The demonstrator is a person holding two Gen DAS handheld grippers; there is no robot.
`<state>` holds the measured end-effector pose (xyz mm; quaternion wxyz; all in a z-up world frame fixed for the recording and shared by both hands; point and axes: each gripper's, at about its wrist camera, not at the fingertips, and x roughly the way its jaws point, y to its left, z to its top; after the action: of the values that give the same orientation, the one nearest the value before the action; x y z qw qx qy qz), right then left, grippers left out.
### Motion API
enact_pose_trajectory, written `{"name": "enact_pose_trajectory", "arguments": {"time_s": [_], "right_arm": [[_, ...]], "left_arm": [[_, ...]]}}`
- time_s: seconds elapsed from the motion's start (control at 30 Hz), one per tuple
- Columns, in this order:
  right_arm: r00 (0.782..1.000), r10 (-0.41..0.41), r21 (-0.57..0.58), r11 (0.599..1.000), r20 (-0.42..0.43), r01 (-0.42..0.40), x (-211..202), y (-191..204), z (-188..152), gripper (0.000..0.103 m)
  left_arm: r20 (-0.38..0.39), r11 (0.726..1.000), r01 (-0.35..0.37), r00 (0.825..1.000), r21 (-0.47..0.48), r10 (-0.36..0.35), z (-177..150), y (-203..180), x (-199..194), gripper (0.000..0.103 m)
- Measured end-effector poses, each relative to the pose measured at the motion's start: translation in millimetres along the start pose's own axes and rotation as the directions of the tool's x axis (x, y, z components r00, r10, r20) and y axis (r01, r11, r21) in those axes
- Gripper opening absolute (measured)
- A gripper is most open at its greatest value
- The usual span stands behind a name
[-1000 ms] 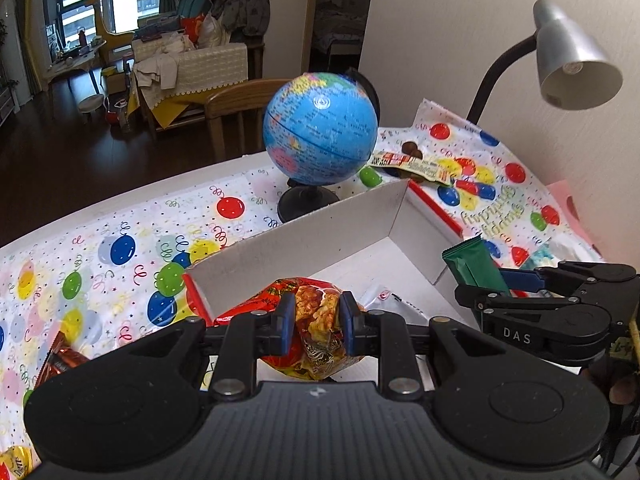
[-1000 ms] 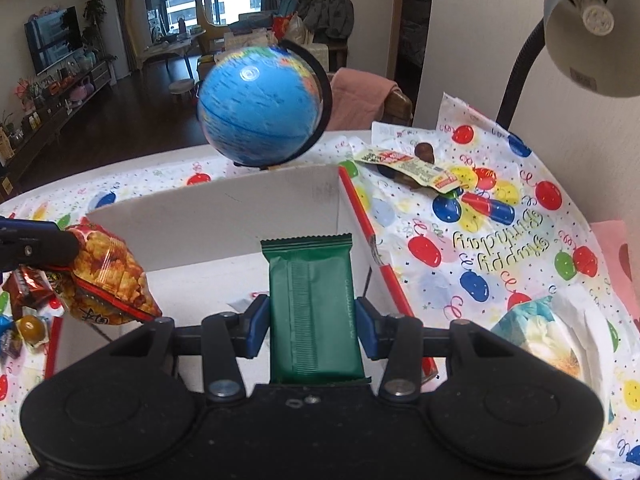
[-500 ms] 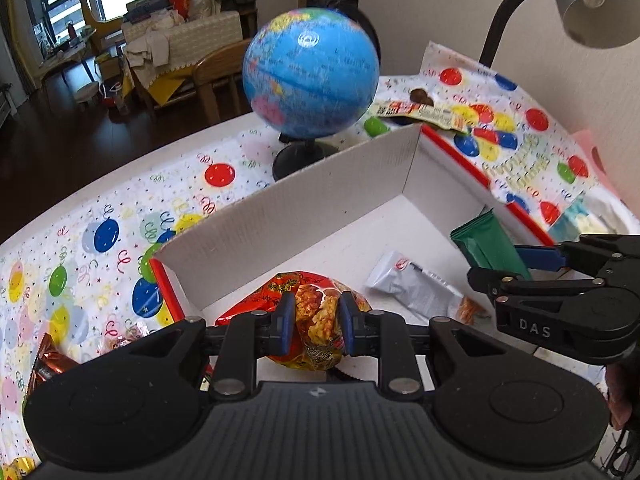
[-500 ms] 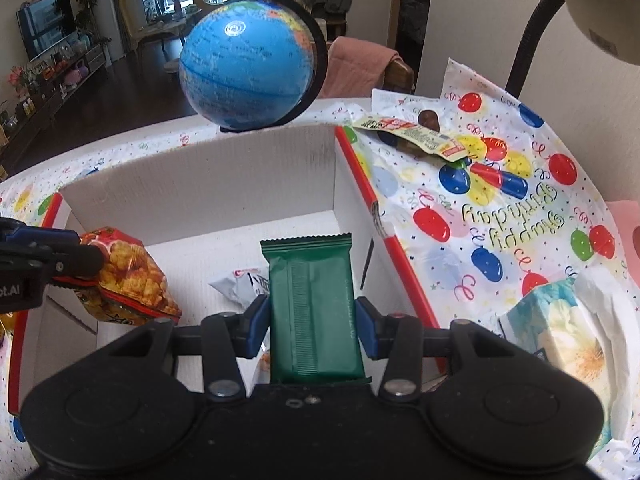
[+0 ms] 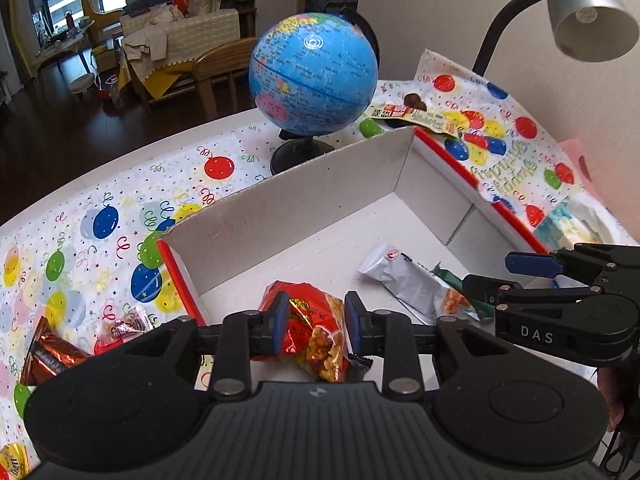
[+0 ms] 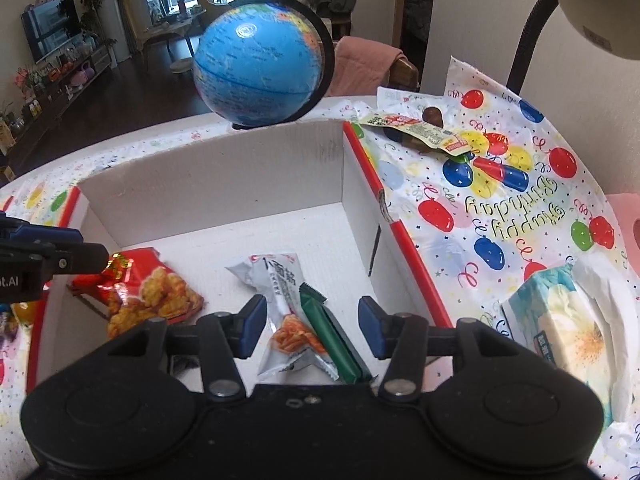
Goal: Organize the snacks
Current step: 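Carry the red chip bag and green bar into the shoebox and release, then move both tools back toward the remaining snacks on the tablecloth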
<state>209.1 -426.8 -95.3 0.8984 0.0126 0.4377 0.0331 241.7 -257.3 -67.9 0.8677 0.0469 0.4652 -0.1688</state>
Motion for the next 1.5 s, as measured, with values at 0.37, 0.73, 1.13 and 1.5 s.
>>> {"name": "enact_pose_trajectory", "arguments": {"time_s": [0.37, 0.73, 1.13, 1.5], "right_arm": [[0.997, 0.032, -0.002, 0.999, 0.069, -0.032, -40, 12, -7, 0.072], [0.985, 0.087, -0.033, 0.996, 0.150, -0.083, -85, 50, -17, 0.098], [0.967, 0.169, -0.089, 0.984, 0.192, -0.155, -115, 113, -23, 0.102], [0.957, 0.225, -0.134, 0.970, 0.181, -0.203, -111, 176, -28, 0.103]], "left_arm": [[0.074, 0.999, 0.025, 0.997, -0.028, -0.023, -16, 7, -46, 0.068], [0.141, 0.999, 0.004, 0.990, -0.041, 0.002, -43, 30, -96, 0.068], [0.214, 0.992, -0.039, 0.975, -0.119, 0.064, -82, 83, -148, 0.080], [0.214, 0.976, -0.078, 0.969, -0.204, 0.122, -121, 150, -175, 0.082]]}}
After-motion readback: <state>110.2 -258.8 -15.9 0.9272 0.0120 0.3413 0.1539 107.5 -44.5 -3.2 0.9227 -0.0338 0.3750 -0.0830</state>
